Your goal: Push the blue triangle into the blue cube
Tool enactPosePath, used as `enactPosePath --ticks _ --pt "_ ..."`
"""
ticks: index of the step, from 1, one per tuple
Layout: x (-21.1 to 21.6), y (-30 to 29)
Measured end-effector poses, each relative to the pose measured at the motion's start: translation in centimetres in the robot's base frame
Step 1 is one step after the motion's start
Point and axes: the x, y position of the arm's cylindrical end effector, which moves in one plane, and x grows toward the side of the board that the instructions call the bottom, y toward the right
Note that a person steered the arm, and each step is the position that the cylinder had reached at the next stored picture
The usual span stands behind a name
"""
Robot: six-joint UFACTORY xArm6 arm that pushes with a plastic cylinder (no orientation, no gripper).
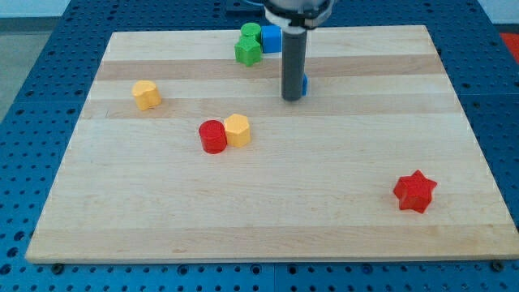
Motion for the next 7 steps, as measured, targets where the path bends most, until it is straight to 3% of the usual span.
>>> enactPosePath --ticks 1,4,7 --pt "-3.5 0.3" --pt "-0.4 2.1" --pt "-4.8 2.9"
